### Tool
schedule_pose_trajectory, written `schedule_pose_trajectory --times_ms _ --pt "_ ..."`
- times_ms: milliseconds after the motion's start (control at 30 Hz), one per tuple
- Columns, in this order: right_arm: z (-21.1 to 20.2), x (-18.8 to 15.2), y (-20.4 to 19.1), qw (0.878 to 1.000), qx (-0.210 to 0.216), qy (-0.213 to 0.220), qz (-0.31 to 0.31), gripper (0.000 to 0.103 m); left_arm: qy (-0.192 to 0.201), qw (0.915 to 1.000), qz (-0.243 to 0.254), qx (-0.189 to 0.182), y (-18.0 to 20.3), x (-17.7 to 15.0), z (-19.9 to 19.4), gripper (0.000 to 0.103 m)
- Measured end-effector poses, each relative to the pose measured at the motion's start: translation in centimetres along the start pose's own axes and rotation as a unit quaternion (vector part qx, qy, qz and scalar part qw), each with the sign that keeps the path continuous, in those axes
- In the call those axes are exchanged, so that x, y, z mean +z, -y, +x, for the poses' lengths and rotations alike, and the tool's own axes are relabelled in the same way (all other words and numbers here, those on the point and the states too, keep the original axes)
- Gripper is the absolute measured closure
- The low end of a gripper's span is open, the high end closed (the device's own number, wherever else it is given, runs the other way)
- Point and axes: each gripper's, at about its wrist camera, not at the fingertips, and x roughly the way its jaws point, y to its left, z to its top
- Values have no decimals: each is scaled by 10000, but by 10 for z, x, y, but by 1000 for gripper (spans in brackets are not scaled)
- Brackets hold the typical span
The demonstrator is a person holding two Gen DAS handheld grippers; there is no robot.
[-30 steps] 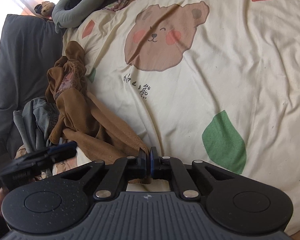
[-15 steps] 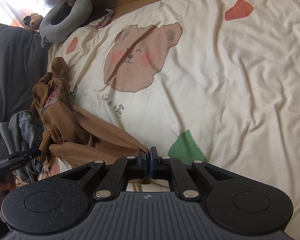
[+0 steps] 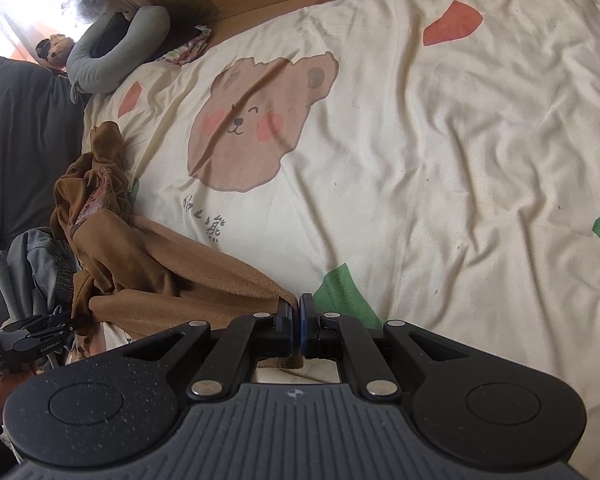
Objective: Fold clothes
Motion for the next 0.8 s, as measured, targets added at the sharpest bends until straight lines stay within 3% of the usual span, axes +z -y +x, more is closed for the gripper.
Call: schedule_pose_trajectory --times_ms 33,167,533,800 --pt "-1 0 1 10000 -16 8 -3 103 24 10000 -12 -20 -2 1 -1 89" --pt "-4 2 5 9999 -100 61 -14 103 131 9999 6 -112 -5 3 -7 94" --pt "-35 20 42 9969 -608 476 120 103 477 9974 -478 -244 -33 26 -44 95" --pt "-69 21 60 9928 -909 745 215 103 451 9943 -732 -629 -21 18 -75 95"
